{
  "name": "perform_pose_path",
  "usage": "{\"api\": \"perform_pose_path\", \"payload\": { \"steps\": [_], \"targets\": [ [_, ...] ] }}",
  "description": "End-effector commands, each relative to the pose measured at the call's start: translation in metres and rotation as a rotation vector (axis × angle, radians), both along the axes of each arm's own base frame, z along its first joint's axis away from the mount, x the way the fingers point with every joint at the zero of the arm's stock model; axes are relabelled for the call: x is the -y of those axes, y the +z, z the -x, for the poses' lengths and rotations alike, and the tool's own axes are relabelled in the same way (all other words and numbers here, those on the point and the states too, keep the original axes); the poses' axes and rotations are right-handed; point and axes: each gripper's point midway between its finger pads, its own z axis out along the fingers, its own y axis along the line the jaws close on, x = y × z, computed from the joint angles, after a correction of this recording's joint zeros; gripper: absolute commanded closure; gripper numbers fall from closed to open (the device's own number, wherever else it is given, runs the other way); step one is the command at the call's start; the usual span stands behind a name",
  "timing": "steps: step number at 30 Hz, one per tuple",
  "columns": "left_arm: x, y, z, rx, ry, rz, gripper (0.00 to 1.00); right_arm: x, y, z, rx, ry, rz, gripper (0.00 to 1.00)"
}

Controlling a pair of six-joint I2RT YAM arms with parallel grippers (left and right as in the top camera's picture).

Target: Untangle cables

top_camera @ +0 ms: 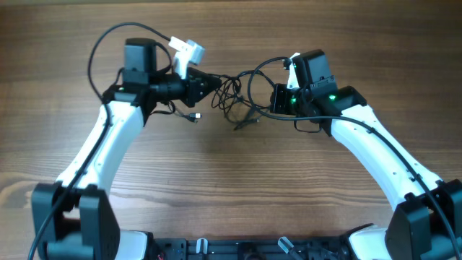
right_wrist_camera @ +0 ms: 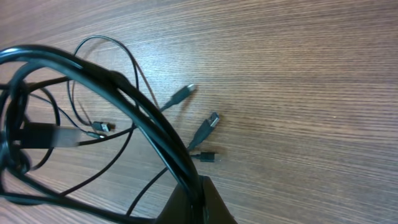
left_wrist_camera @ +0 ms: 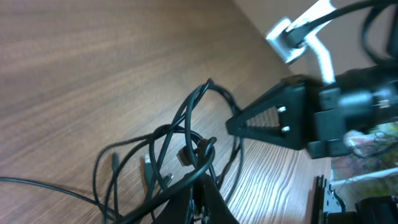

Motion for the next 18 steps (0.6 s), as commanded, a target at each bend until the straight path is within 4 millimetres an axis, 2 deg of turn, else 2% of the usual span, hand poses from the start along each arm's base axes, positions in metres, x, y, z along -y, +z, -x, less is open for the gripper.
{"api": "perform_pose_path", "payload": {
  "steps": [1, 4, 6, 8, 10, 13, 14, 16, 18],
  "targets": [
    [-0.027, 0.057, 0.006, 0.142, 0.036, 0.051, 0.96, 0.021, -0.018, -0.008, -0.011, -0.072, 0.107, 0.95],
    [-0.047, 0.087, 0.012, 0.202, 0.094, 0.068, 0.96, 0.020, -0.022, -0.010, -0.015, -0.072, 0.109, 0.95],
    [-0.058, 0.101, 0.015, 0.241, 0.121, 0.067, 0.96, 0.020, -0.023, -0.013, -0.009, -0.074, 0.109, 0.95],
    [-0.063, 0.104, 0.018, 0.242, 0.136, 0.065, 0.96, 0.018, -0.022, -0.013, -0.010, -0.077, 0.097, 0.95],
    [-0.063, 0.099, 0.021, 0.205, 0.138, 0.064, 0.95, 0.013, -0.021, -0.012, -0.017, -0.065, 0.067, 0.95],
    [-0.062, 0.085, 0.022, 0.164, 0.124, 0.049, 0.74, 0.001, -0.017, -0.010, -0.023, -0.027, 0.006, 0.95],
    [-0.062, 0.081, 0.021, 0.151, 0.123, 0.049, 0.71, -0.003, -0.016, -0.009, -0.025, -0.015, -0.014, 0.95],
    [-0.059, 0.070, 0.017, 0.121, 0.120, 0.043, 0.68, -0.011, -0.011, -0.010, -0.017, 0.009, -0.054, 0.96],
    [-0.060, 0.050, 0.008, 0.072, 0.153, -0.003, 0.68, -0.014, -0.009, -0.010, -0.012, 0.019, -0.072, 0.95]
  ]
}}
